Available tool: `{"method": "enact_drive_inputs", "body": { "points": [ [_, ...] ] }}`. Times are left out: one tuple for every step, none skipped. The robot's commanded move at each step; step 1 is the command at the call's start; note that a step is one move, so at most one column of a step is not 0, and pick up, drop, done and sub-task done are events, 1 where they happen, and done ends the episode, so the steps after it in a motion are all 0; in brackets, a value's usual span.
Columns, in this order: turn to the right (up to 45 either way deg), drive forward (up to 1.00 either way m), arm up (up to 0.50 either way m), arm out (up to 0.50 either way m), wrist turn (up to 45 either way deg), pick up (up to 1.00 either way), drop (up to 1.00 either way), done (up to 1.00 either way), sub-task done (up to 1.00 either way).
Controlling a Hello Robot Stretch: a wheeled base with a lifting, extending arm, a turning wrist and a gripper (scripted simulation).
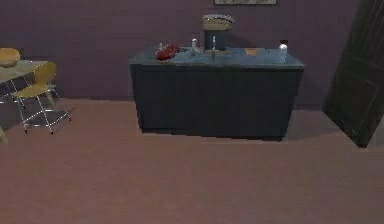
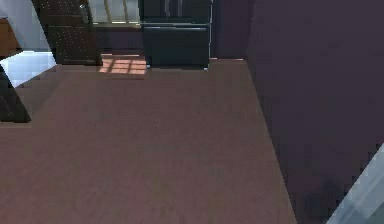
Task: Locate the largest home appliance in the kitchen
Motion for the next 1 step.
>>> {"method": "enact_drive_inputs", "body": {
  "points": [
    [0.0, 1.00, 0.00, 0.00, 0.0, 0.00, 0.00, 0.00, 0.00]
  ]
}}
